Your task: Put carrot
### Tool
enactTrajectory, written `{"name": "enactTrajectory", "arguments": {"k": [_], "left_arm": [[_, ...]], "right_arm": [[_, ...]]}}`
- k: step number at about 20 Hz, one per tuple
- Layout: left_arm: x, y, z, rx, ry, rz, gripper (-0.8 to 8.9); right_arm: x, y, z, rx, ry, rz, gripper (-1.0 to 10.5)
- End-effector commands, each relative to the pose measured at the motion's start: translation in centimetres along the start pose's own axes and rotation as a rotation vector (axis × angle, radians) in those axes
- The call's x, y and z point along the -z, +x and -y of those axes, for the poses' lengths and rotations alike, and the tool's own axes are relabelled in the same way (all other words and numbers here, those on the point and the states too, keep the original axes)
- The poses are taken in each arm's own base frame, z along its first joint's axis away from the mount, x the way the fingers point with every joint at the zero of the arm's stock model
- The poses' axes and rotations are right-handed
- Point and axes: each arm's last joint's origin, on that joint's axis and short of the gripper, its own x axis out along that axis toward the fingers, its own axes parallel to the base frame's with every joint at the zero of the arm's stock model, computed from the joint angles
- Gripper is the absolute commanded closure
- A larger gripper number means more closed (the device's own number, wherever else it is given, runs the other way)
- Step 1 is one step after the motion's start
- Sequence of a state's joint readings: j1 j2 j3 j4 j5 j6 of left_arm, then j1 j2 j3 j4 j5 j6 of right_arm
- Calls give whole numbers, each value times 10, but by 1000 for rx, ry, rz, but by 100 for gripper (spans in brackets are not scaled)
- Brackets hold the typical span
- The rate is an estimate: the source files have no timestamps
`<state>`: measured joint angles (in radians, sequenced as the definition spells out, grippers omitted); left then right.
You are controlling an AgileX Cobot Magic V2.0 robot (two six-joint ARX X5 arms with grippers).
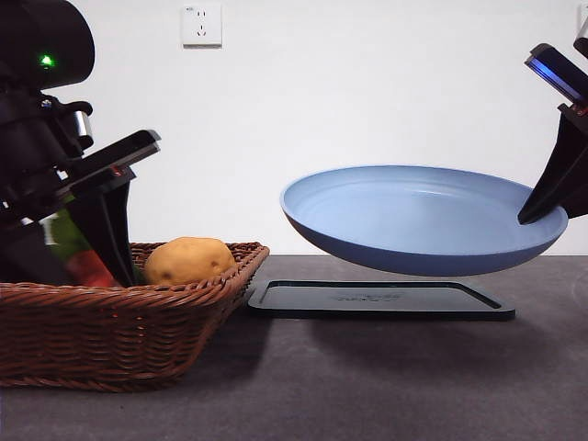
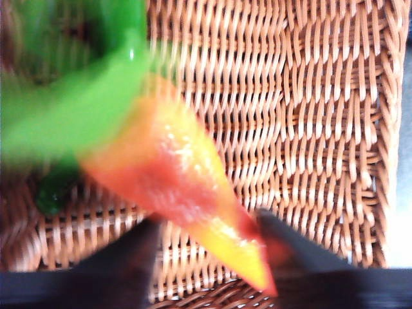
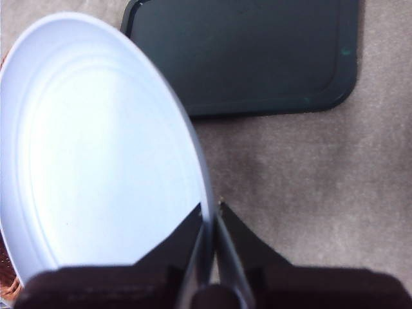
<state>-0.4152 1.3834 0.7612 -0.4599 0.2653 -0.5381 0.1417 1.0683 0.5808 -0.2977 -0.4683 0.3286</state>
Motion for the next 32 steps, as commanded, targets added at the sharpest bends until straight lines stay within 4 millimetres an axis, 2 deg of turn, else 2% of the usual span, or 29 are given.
{"name": "enactTrajectory", "arguments": {"k": [1, 8, 12, 16, 18, 20, 22, 24, 27, 29, 32], "left_arm": [[-2, 2, 2, -6, 74, -1, 731], [-6, 1, 5, 36, 88, 31, 731], [-13, -5, 13, 130, 167, 62, 731], [-38, -36, 38, 191, 326, 188, 731], [-55, -60, 56, 232, 387, 260, 731], [-68, -86, 75, 352, 435, 292, 731], [-73, -109, 96, 546, 519, 286, 731], [-72, -123, 116, 678, 602, 286, 731], [-55, -117, 142, 729, 696, 265, 731], [-37, -104, 160, 666, 756, 245, 731], [-12, -81, 181, 459, 837, 262, 730]], "right_arm": [[-4, -1, -2, -9, -11, 17, 941], [-4, -1, -2, -9, -11, 17, 941], [-4, -1, -2, -4, -11, 18, 941], [-4, 0, -2, -2, -10, 18, 941], [-4, 0, -2, -3, -1, 16, 941], [-4, 0, -2, -5, 6, 14, 941], [-3, 0, -2, -2, 16, 5, 941], [-3, 0, -2, -1, 18, 1, 941], [-2, 1, -4, -6, 12, -4, 941], [-1, 2, -7, -15, 1, -13, 941], [2, 4, -12, -31, -17, -29, 941]]}}
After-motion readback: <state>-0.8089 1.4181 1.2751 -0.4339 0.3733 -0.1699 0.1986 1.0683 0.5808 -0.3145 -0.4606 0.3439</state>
